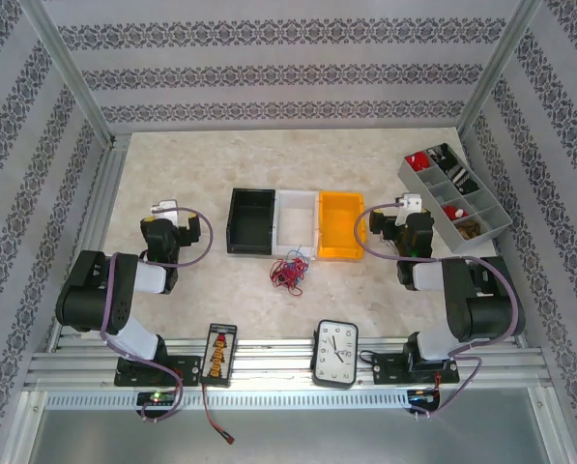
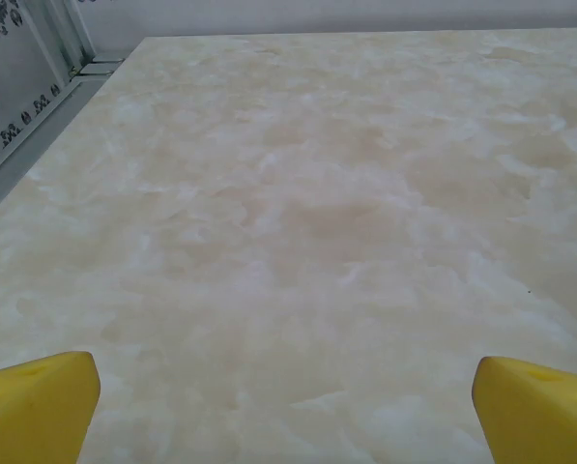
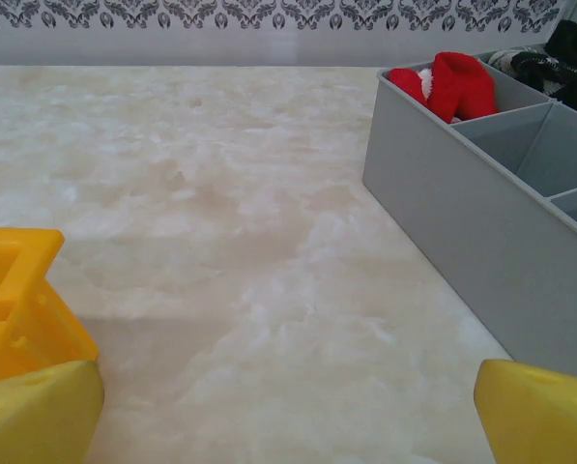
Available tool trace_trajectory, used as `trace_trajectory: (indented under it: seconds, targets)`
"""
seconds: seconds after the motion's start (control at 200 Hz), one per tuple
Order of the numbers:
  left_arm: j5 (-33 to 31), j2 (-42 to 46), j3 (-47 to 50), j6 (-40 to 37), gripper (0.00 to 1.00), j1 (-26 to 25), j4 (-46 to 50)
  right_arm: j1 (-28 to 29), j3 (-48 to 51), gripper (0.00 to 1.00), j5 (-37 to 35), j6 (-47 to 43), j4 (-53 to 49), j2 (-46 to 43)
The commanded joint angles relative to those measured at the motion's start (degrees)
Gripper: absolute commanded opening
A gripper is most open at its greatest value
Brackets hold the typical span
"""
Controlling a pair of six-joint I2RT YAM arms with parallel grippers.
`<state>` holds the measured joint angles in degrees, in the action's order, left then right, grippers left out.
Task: Untangle the cables
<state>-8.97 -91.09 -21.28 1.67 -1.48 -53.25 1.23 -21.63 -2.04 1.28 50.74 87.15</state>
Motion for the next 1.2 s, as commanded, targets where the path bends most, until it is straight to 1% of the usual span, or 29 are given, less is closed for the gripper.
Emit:
trace_trajectory:
  seconds: [0.0,0.36,0.705,1.109,1.144,1.194]
  targets:
    - [1.0,-0.2,0.1,-0.5,0.99,0.2,-3.3,-0.1,-0.5,0.98,1.1,-0.5,0.6,-0.5]
    - [1.9,-0.1,-0.1,0.2,0.99,0.8,-2.7,-0.5,-0.9,0.98,2.0,-0.2,0.1,-0.4]
    - [2.5,-0.2,0.1,0.2,0.99,1.1,-3.1,0.1,-0.5,0.98,1.3,-0.8,0.6,-0.6]
    - [2.3,-0.1,0.2,0.2,0.99,1.1,-3.3,-1.4,-0.9,0.98,3.7,0.7,0.1,-0.5]
    - [2.6,-0.2,-0.2,-0.2,0.99,0.9,-2.8,-1.5,-0.9,0.98,3.6,0.8,0.2,-0.5]
    - [5.4,0.4,-1.4,-1.1,0.99,0.9,0.0,-1.3,-1.5,0.98,1.7,1.5,-0.7,-1.5]
